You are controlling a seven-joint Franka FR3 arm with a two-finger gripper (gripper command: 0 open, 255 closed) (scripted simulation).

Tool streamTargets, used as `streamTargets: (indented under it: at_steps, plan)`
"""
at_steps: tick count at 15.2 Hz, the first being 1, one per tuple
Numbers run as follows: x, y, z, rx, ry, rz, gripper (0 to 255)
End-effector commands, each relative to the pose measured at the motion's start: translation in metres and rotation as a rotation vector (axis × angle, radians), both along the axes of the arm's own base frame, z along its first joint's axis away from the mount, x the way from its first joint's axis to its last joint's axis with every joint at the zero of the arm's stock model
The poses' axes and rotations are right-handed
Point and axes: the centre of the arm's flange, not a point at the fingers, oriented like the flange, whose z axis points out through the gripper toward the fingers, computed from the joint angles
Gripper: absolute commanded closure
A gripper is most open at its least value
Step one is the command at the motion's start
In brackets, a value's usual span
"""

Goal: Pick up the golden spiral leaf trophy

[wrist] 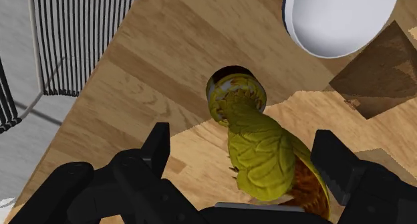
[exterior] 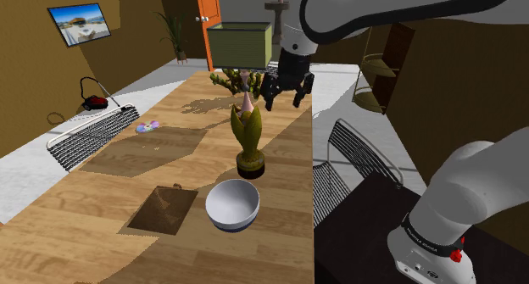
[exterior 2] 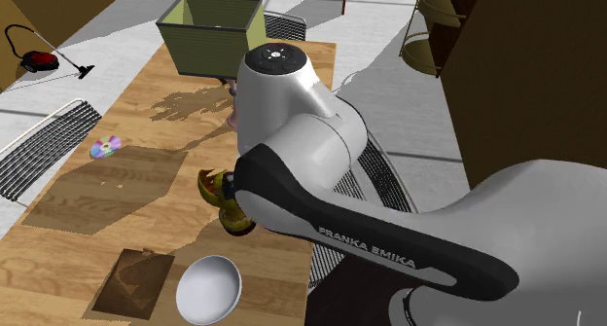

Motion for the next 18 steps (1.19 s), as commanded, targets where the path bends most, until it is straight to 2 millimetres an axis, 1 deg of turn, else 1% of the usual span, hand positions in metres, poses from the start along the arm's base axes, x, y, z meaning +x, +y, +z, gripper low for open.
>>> streamTargets:
  at_steps: [1,6,11,12,18]
  plan:
    - [0.019,0.017,0.000,0.013,-0.012,-0.060,0]
    - [0.069,0.051,0.001,0.037,-0.041,-0.202,0]
    - [0.123,0.078,0.004,0.062,-0.069,-0.343,0]
    - [0.123,0.078,0.004,0.062,-0.069,-0.345,0]
    - [0.123,0.078,-0.028,0.062,-0.069,-0.345,0]
